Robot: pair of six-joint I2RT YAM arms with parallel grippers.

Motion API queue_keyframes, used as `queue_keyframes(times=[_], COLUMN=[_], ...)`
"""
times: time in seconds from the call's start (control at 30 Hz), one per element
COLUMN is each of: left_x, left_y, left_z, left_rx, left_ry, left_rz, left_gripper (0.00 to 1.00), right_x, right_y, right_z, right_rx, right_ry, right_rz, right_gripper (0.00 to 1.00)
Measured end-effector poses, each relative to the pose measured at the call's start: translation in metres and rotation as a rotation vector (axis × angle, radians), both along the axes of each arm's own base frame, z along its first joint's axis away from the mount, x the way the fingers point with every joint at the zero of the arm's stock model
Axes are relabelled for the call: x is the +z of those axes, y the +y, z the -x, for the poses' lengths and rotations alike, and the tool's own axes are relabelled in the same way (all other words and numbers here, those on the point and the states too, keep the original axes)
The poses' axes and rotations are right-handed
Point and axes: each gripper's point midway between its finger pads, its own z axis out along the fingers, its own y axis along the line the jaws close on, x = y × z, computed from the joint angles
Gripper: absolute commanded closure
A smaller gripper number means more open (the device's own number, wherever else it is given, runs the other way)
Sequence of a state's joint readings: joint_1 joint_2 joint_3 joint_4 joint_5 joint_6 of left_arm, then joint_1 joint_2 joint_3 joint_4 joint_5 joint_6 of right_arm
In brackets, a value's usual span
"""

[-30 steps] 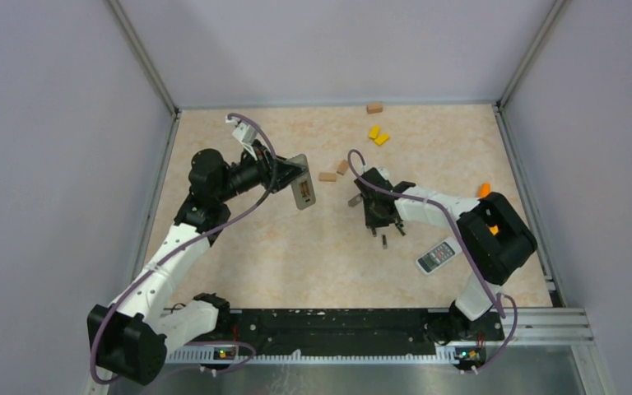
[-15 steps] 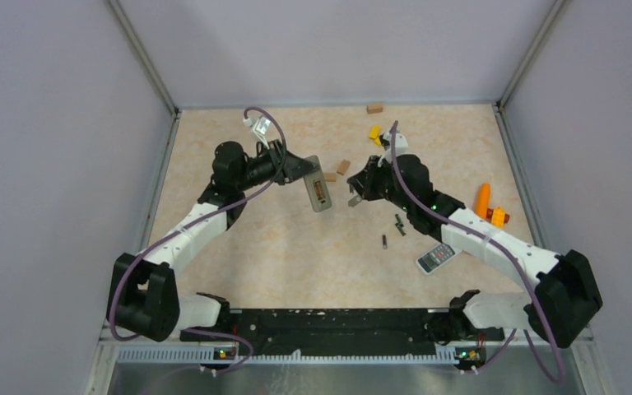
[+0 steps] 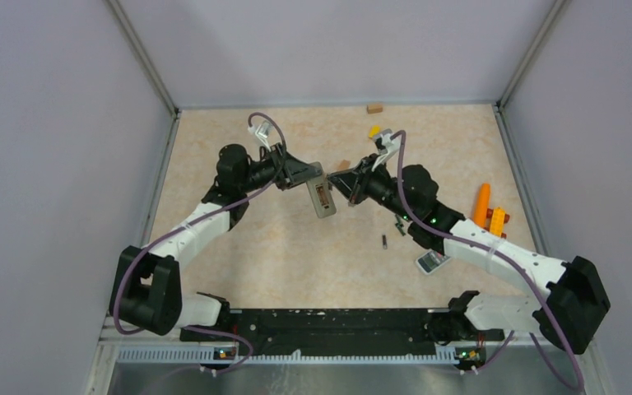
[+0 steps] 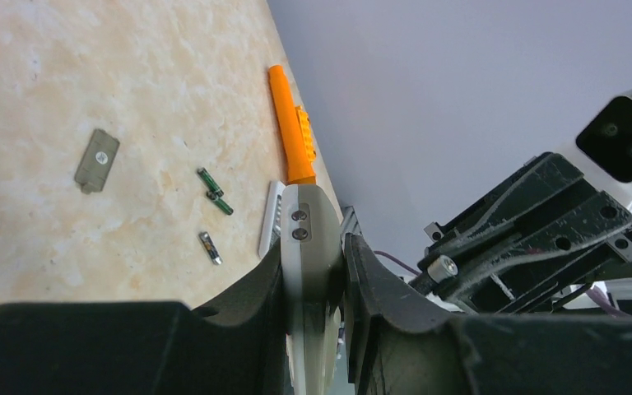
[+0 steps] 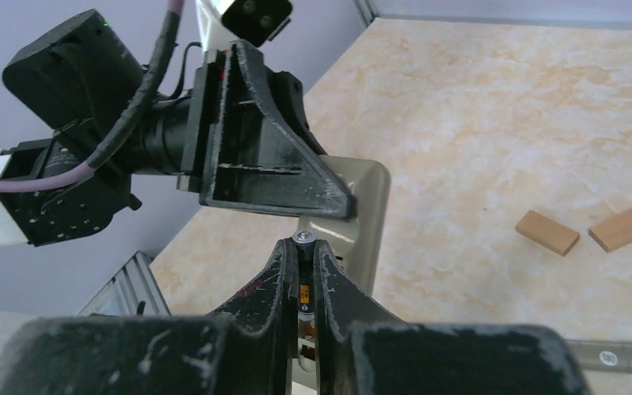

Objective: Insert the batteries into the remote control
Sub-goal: Load the battery into the remote control.

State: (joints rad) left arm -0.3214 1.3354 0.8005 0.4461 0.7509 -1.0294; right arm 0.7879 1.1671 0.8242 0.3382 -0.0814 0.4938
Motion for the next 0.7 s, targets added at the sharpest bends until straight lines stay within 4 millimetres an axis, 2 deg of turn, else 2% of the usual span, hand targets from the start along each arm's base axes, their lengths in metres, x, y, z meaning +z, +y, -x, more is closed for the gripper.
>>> queue_keyframes(times=[0.13, 0.3, 0.7], left_x=[-0.003, -0.001, -0.005], left_y=[-0.001, -0.002, -0.002], left_z=[0.003, 0.005, 0.009], left_rx=[-0.01, -0.021, -0.033], left_ry=[0.058, 0.098, 0.154], left_rz=[0.003, 0.012, 0.005], left_gripper=[1.0, 1.0, 1.0], right_x=[0.002, -0.005, -0.023], right_y=[0.009, 0.018, 0.021], right_z=[0.009, 0.016, 0.01], right_rx=[0.037, 0.066, 0.06], right_ry=[-0.029, -0.042, -0.053], right_rz=[0.008, 0.04, 0.104], right_gripper=[1.0, 1.0, 0.96])
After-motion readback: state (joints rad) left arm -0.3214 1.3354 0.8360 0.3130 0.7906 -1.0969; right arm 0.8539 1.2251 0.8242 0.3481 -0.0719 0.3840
